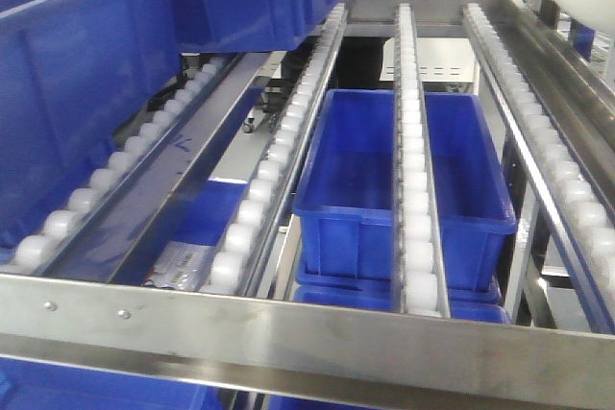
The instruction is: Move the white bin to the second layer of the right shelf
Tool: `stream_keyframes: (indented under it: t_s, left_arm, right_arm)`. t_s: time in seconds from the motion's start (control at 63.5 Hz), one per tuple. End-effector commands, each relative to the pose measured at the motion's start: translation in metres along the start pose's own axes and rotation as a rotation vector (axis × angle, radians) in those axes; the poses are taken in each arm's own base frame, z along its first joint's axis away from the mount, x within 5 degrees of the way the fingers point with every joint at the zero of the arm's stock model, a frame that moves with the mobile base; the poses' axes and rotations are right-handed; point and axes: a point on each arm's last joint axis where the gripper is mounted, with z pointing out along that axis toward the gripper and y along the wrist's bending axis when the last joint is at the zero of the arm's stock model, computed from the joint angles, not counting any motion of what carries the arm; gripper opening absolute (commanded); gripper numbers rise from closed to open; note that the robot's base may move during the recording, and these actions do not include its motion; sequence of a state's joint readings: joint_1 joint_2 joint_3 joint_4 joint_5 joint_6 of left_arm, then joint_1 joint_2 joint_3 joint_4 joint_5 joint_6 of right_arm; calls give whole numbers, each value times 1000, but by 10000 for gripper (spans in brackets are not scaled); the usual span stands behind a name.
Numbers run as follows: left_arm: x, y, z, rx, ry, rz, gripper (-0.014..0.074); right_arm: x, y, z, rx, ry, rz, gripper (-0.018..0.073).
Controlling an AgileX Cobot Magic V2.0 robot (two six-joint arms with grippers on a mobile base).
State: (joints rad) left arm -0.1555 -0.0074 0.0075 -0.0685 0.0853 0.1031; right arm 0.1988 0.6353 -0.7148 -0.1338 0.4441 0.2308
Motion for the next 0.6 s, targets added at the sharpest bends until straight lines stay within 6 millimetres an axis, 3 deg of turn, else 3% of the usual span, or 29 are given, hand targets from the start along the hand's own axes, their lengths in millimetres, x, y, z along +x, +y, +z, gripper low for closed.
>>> stream_keyframes:
  t_s: [0.0, 0.583]
  left_arm:
    - [4, 0, 0, -4, -62, -9, 85]
    - [4, 0, 0, -4, -62, -9, 85]
  right_arm:
    - [-17, 2, -4, -15, -121, -11, 57]
    - [-17, 2, -4, -15, -121, -11, 57]
